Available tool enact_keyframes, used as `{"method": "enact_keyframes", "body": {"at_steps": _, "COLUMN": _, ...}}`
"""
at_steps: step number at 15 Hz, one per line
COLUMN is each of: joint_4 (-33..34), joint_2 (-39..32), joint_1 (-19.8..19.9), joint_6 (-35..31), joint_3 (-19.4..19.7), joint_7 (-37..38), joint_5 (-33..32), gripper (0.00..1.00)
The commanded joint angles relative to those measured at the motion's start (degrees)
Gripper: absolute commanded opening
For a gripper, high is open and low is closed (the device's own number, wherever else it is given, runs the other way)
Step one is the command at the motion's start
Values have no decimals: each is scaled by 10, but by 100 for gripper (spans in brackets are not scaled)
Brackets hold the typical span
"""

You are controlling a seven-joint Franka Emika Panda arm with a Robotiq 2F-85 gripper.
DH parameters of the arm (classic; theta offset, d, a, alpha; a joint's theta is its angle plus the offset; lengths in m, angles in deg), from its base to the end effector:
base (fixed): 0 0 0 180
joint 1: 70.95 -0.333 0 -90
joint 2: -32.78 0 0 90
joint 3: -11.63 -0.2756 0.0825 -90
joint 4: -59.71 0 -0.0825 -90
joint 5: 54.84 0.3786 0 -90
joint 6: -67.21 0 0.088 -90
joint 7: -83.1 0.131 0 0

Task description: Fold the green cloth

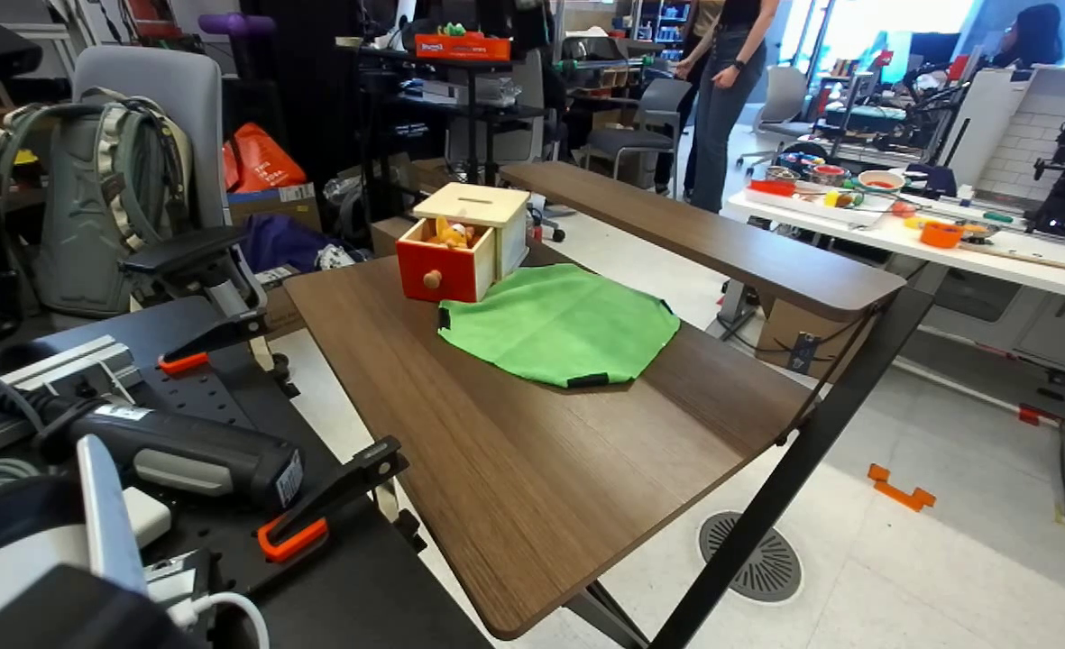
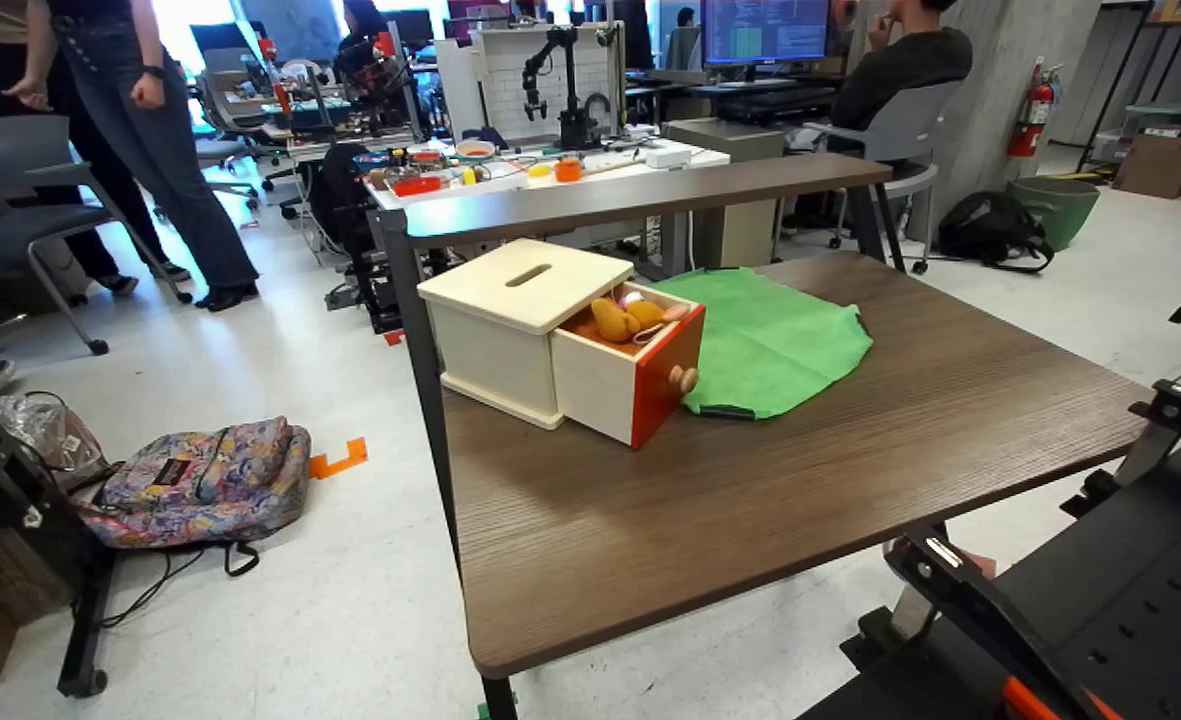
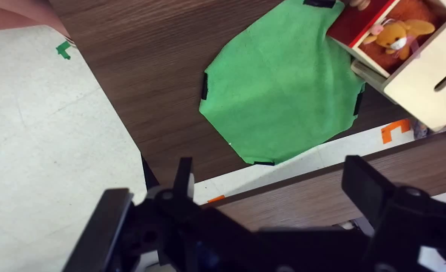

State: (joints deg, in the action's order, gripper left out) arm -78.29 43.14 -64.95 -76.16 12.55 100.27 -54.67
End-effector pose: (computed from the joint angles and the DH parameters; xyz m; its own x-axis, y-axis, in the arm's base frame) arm 0.4984 -0.0604 0.3508 0.8766 -0.4066 0.2574 -0.3986 -0.9132 -0.0850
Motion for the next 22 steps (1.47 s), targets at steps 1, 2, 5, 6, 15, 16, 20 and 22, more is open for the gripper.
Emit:
{"method": "enact_keyframes", "body": {"at_steps": 1, "joint_4": 97, "joint_2": -131, "joint_1": -1, "joint_6": -6, "joint_3": 16, "joint_7": 4, "joint_5": 34, "gripper": 100}}
{"method": "enact_keyframes", "body": {"at_steps": 2, "joint_4": 118, "joint_2": -159, "joint_1": -1, "joint_6": -3, "joint_3": 21, "joint_7": 0, "joint_5": 43, "gripper": 100}}
{"method": "enact_keyframes", "body": {"at_steps": 5, "joint_4": 173, "joint_2": -241, "joint_1": 2, "joint_6": 13, "joint_3": 31, "joint_7": -17, "joint_5": 66, "gripper": 100}}
{"method": "enact_keyframes", "body": {"at_steps": 6, "joint_4": 191, "joint_2": -268, "joint_1": 5, "joint_6": 12, "joint_3": 35, "joint_7": -19, "joint_5": 72, "gripper": 100}}
{"method": "enact_keyframes", "body": {"at_steps": 15, "joint_4": 339, "joint_2": -453, "joint_1": 23, "joint_6": 52, "joint_3": 45, "joint_7": -19, "joint_5": 99, "gripper": 100}}
{"method": "enact_keyframes", "body": {"at_steps": 16, "joint_4": 350, "joint_2": -469, "joint_1": 21, "joint_6": 52, "joint_3": 48, "joint_7": -16, "joint_5": 96, "gripper": 100}}
{"method": "enact_keyframes", "body": {"at_steps": 20, "joint_4": 395, "joint_2": -527, "joint_1": 12, "joint_6": 64, "joint_3": 61, "joint_7": 0, "joint_5": 82, "gripper": 100}}
{"method": "enact_keyframes", "body": {"at_steps": 22, "joint_4": 407, "joint_2": -555, "joint_1": 3, "joint_6": 60, "joint_3": 70, "joint_7": 7, "joint_5": 68, "gripper": 100}}
